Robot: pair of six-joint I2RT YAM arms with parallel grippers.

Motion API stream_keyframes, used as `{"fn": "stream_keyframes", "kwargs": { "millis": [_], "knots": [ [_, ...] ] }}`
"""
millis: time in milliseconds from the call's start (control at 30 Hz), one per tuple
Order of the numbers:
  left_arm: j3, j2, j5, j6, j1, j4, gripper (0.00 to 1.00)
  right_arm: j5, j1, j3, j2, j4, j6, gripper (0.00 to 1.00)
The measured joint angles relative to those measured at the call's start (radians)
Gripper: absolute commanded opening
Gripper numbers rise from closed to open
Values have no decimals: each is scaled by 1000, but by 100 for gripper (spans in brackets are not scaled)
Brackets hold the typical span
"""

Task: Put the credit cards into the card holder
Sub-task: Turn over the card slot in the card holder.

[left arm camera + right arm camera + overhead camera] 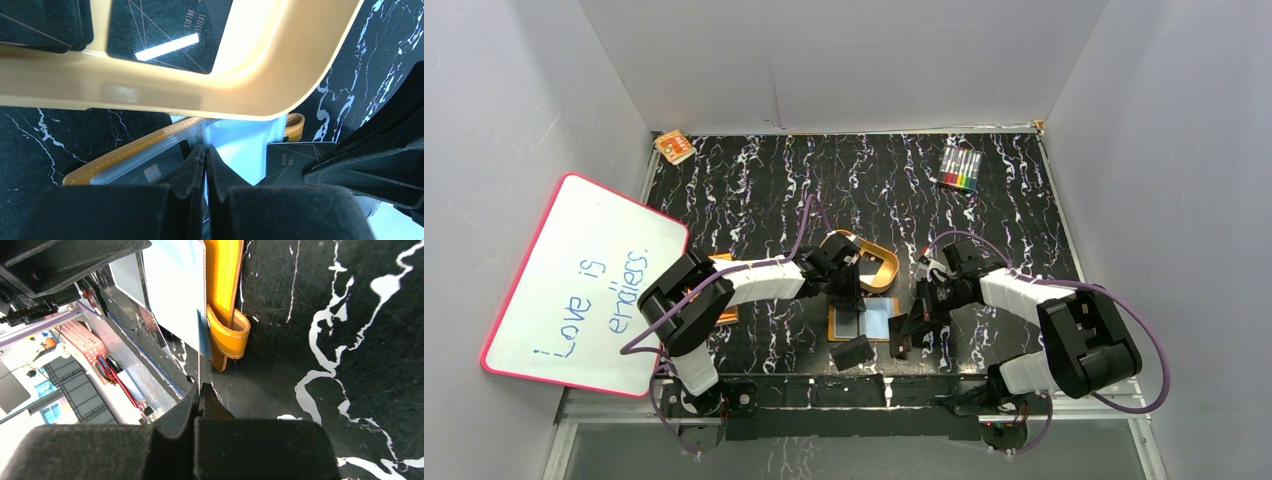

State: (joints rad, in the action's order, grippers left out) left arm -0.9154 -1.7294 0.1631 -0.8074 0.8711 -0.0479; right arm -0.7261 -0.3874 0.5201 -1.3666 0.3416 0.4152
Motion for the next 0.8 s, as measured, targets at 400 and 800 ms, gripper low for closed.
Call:
{"fn": "stream_keyframes", "kwargs": {
  "millis": [400,800],
  "knots": [
    [6,4,-5,-2,2,7,0,0,0,-6,0,-2,2,0],
    [13,8,-5,-4,2,15,0,5,0,-9,5,-2,0,0]
  ]
}}
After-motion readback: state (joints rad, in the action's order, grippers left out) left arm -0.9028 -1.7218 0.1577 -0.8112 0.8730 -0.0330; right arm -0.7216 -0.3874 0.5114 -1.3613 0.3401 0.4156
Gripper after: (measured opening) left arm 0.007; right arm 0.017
